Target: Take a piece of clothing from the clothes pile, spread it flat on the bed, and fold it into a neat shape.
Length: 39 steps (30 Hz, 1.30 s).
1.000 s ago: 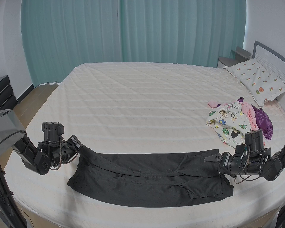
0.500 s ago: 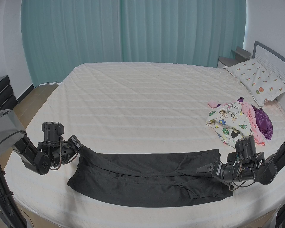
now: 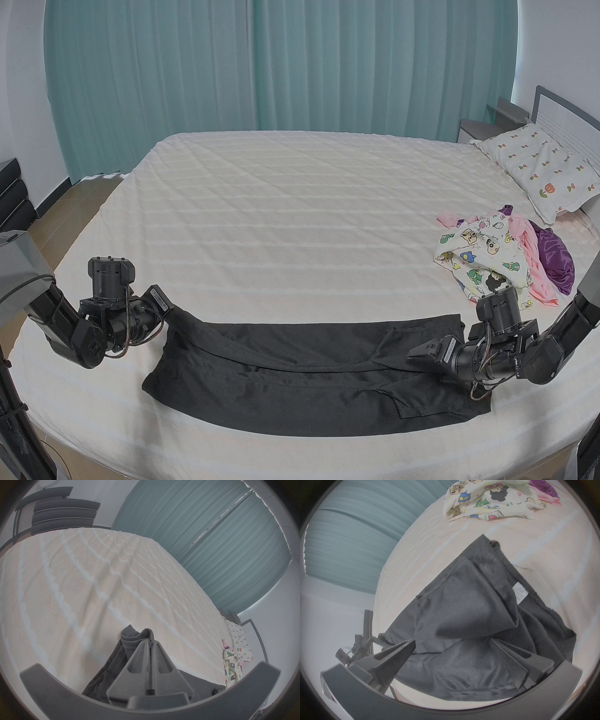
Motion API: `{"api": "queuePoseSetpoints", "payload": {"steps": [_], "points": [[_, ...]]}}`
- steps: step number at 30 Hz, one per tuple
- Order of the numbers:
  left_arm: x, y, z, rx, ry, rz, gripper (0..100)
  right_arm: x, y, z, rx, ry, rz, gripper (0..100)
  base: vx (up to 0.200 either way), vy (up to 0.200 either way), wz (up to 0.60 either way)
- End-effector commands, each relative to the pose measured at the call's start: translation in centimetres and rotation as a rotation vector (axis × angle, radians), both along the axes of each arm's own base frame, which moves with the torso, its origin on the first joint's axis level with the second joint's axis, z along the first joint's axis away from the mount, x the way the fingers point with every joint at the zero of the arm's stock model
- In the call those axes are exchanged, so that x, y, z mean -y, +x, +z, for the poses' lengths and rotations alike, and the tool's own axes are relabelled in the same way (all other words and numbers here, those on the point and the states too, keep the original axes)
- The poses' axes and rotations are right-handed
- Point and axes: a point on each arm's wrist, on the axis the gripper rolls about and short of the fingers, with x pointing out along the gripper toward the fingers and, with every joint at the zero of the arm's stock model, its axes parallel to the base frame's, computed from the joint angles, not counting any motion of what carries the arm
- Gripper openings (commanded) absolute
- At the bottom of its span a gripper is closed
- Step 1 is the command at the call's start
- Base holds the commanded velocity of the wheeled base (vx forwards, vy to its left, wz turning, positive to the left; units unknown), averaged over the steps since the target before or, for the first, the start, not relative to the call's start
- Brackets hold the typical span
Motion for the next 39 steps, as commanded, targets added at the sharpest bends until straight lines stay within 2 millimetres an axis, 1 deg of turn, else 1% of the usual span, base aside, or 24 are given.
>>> {"api": "queuePoseSetpoints", "payload": {"steps": [1, 6, 7, 10, 11, 22, 24, 27, 31, 32, 34, 35, 38, 39], "points": [[0.0, 0.0, -0.1, -0.002, 0.000, 0.001, 0, -0.2, 0.7, -0.4, -0.005, -0.011, -0.034, 100, 0.000, 0.000, 0.00], [0.0, 0.0, 0.0, -0.001, 0.000, 0.001, 0, -0.2, 0.8, -0.1, 0.015, -0.008, -0.042, 100, 0.000, 0.000, 0.00], [0.0, 0.0, 0.0, 0.001, 0.000, 0.001, 0, -0.2, 1.0, 0.1, 0.048, -0.010, -0.059, 100, 0.000, 0.000, 0.00], [0.0, 0.0, 0.0, 0.001, 0.000, 0.001, 0, -0.2, 1.0, -0.4, 0.045, -0.031, -0.074, 100, 0.000, 0.000, 0.00], [0.0, 0.0, 0.0, 0.001, 0.000, 0.001, 0, -0.2, 1.0, -0.5, 0.041, -0.037, -0.073, 0, 0.000, 0.000, 0.00], [-0.1, 0.0, 0.1, 0.004, -0.001, 0.002, 0, -0.5, 0.7, -0.5, 0.049, -0.060, -0.075, 0, 0.000, 0.000, 0.00], [-0.1, 0.0, 0.1, 0.004, -0.001, 0.002, 0, -0.5, 0.7, -0.3, 0.056, -0.058, -0.076, 0, 0.000, 0.000, 0.00], [-0.1, -0.1, 0.3, 0.009, 0.000, 0.001, 0, -0.2, 0.9, 0.7, 0.091, -0.041, -0.090, 0, 0.000, 0.000, 0.00], [-0.1, 0.1, 0.4, 0.018, -0.001, 0.006, 0, 0.4, 1.4, 1.5, 0.146, -0.019, -0.120, 0, 0.000, 0.000, 0.00], [-0.2, 0.3, 0.4, 0.039, 0.007, 0.027, 0, 0.8, 2.0, 2.0, 0.196, 0.002, -0.142, 0, 0.000, 0.000, 0.00], [-0.3, 0.5, 0.5, 0.067, 0.011, 0.045, 0, 1.1, 2.3, 2.1, 0.231, 0.013, -0.157, 0, 0.000, 0.000, 0.00], [-0.3, 0.7, 0.3, 0.091, 0.017, 0.060, 0, 1.4, 2.7, 2.3, 0.275, 0.029, -0.171, 0, 0.000, 0.000, 0.00], [-0.3, 1.1, 0.3, 0.146, 0.019, 0.084, 0, 1.5, 3.1, 2.5, 0.337, 0.059, -0.187, 0, 0.000, 0.000, 0.00], [-0.3, 1.5, 0.4, 0.201, -0.001, 0.105, 0, 1.4, 3.4, 2.7, 0.383, 0.092, -0.215, 0, 0.000, 0.000, 0.00]]}}
